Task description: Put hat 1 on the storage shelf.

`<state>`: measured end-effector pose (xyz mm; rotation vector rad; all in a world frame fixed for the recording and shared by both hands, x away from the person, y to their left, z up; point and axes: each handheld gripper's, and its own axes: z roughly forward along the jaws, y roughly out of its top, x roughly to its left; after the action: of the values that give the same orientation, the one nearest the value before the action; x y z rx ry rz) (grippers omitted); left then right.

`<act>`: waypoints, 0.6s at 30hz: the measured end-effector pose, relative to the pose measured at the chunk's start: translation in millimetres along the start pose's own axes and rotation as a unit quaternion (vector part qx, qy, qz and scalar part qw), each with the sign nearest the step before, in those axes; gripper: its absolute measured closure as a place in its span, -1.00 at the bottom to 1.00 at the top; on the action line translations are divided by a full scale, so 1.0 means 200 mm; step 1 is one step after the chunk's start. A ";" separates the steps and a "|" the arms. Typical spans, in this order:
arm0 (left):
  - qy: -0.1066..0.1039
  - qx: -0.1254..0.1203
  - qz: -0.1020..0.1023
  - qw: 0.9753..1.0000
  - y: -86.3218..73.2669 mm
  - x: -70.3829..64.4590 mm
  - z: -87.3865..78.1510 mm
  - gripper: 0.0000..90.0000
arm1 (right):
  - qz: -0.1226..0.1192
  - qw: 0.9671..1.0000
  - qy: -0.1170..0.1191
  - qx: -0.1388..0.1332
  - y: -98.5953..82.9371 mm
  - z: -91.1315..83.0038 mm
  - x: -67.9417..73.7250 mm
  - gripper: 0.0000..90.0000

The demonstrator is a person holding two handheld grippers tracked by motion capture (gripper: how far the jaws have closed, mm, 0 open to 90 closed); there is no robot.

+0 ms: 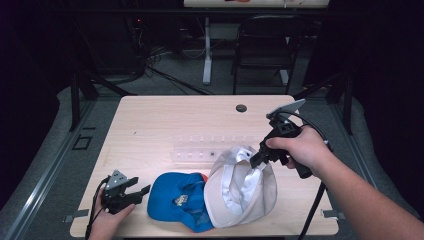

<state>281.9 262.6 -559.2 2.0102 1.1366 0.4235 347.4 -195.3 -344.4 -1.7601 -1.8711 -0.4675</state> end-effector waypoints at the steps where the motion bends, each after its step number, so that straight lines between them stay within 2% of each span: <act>1: 0.000 -0.001 -0.001 1.000 0.00 0.00 0.00 -0.09 | 0.001 1.000 0.027 0.004 -0.01 0.00 -0.01 0.83; 2: 0.000 -0.001 -0.001 1.000 0.00 0.00 0.00 -0.09 | 0.001 1.000 0.027 0.004 -0.01 0.00 -0.01 0.83; 3: 0.000 -0.001 -0.001 1.000 0.00 0.00 0.00 -0.09 | 0.007 0.999 0.048 -0.002 -0.02 0.00 -0.01 0.83; 4: 0.000 0.001 -0.001 1.000 0.00 0.00 0.00 -0.09 | -0.001 0.997 0.078 -0.004 -0.04 0.01 -0.01 0.83; 5: 0.000 0.001 -0.001 1.000 0.00 0.00 0.00 -0.09 | -0.001 0.997 0.078 -0.004 -0.04 0.01 -0.01 0.83; 7: 0.001 -0.002 -0.002 1.000 0.00 -0.01 0.00 -0.09 | 0.001 0.995 0.097 -0.006 -0.05 0.01 0.01 0.83; 10: 0.001 -0.003 -0.001 1.000 0.00 -0.01 0.00 -0.09 | -0.007 0.995 0.104 -0.008 -0.06 0.01 0.01 0.83; 12: 0.001 -0.002 0.001 1.000 0.00 -0.01 0.00 -0.09 | -0.012 0.994 0.112 -0.012 -0.06 -0.01 0.00 0.83; 13: 0.001 -0.003 0.001 1.000 0.00 0.00 0.00 -0.09 | -0.008 0.992 0.121 -0.018 -0.06 -0.03 0.01 0.83; 14: 0.000 0.000 0.001 1.000 0.00 0.00 0.00 -0.09 | -0.008 0.992 0.121 -0.018 -0.06 -0.03 0.01 0.83; 16: 0.002 -0.003 0.000 1.000 0.00 -0.01 0.00 -0.09 | -0.018 0.991 0.133 -0.026 -0.06 -0.06 0.01 0.83; 17: 0.002 -0.003 0.002 1.000 0.00 -0.01 0.00 -0.09 | -0.014 0.989 0.139 -0.039 -0.06 -0.06 0.02 0.83; 18: 0.001 0.000 0.000 1.000 0.00 -0.01 0.00 -0.08 | -0.022 0.988 0.149 -0.045 -0.06 -0.09 0.01 0.83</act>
<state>280.8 260.4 -559.2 2.0105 1.1374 0.4262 338.1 -204.6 -327.1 -1.6062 -1.7015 -0.7972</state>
